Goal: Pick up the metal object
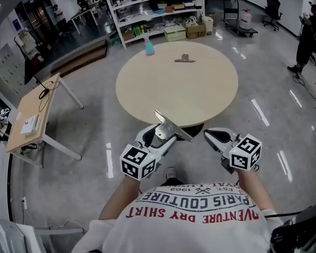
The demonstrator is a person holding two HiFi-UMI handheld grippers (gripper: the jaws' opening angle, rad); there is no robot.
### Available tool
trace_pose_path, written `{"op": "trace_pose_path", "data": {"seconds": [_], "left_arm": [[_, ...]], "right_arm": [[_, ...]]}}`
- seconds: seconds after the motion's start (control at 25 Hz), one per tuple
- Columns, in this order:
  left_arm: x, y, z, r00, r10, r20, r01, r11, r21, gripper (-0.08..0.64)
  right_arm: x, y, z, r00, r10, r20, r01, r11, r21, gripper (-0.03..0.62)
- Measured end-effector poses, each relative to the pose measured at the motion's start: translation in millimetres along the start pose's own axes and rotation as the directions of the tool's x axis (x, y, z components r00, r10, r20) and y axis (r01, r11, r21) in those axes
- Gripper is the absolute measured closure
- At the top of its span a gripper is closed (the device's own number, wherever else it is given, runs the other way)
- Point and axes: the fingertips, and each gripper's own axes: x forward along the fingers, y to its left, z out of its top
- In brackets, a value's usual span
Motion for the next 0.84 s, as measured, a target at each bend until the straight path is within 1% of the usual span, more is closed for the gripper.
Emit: {"op": "trace_pose_path", "data": {"seconds": [0.4, 0.84], "left_arm": [[-4.7, 0.1, -11.0, 1.000, 0.004, -0.020, -0.004, 1.000, -0.012, 0.276], [-0.7, -4.8, -11.2, 1.000, -0.008, -0.031, 0.008, 1.000, -0.010, 0.276]], "right_arm": [[2.8, 3.4, -8.3, 1.000, 0.005, -0.013, -0.005, 1.000, 0.012, 0.592], [-3.3, 2.3, -10.2, 1.000, -0.002, -0.007, 0.002, 1.000, 0.025, 0.591]]}}
